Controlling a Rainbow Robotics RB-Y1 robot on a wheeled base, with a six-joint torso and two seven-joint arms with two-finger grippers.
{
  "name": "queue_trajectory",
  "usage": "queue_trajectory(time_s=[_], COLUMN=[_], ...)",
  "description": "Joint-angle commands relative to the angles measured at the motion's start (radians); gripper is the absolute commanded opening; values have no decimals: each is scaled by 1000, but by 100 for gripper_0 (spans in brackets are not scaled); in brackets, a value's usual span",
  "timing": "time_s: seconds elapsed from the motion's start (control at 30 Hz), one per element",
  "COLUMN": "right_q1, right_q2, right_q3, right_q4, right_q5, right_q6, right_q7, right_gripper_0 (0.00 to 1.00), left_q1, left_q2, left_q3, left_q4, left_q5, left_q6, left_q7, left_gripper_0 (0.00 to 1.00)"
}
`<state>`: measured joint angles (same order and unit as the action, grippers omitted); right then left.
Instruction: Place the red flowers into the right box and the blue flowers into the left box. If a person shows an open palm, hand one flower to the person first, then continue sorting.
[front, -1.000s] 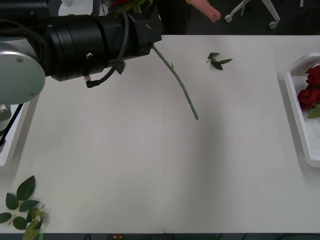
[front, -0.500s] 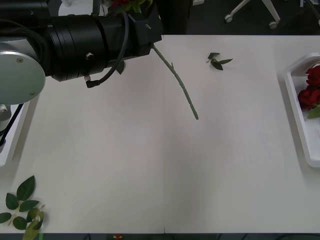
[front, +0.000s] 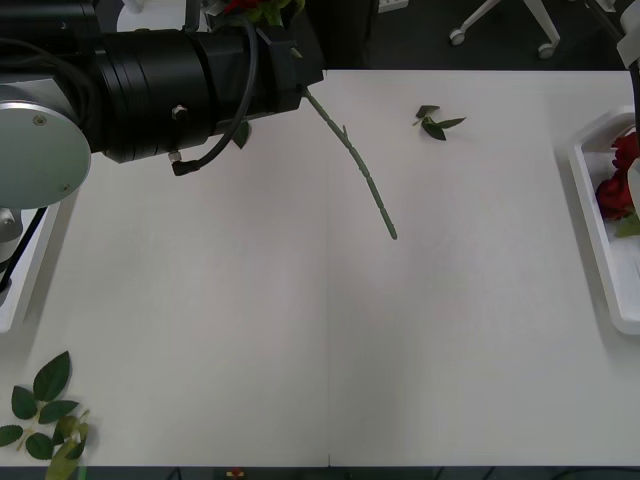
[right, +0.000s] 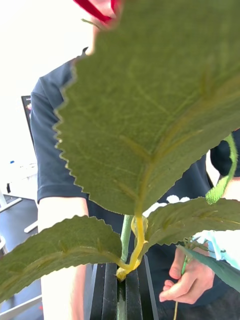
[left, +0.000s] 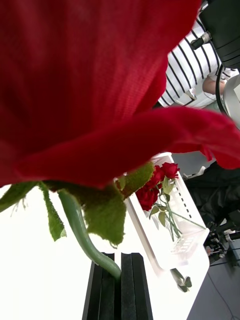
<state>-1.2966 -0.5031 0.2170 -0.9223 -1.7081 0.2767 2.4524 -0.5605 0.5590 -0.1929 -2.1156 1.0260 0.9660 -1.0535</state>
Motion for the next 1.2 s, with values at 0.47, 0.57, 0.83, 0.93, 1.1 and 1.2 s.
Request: queue_trajectory(time_s=[0.47, 0.57, 0.83, 0.93, 1.1, 1.2], right_q1=[-67, -67, -55, -55, -50, -43], right_q2=[-32, -72, -230, -288, -364, -414], right_q3=[97, 124, 235, 262, 309, 355], right_q4=[-23, -21, -21, -21, -23, -39], right_q5=[-166, -193, -254, -255, -309, -384], right_q6=[-5, 61, 383, 535, 714, 800], right_q7=[17, 10, -133, -219, -401, -466], right_gripper_0=[92, 92, 92, 92, 92, 92], left_q1=[-38, -38, -38, -38, -38, -38], left_q2=[-16, -16, -16, -16, -16, -16], left_q3=[15, 15, 15, 15, 15, 15], left_q4=[-32, -32, -32, -32, -32, -32], left_q5=[-7, -7, -7, -7, -7, -7], left_q6=[-15, -15, -15, -15, -15, -15], left_q7=[-19, -19, -19, -19, -19, -19], left_gripper_0=[0, 0, 0, 0, 0, 0])
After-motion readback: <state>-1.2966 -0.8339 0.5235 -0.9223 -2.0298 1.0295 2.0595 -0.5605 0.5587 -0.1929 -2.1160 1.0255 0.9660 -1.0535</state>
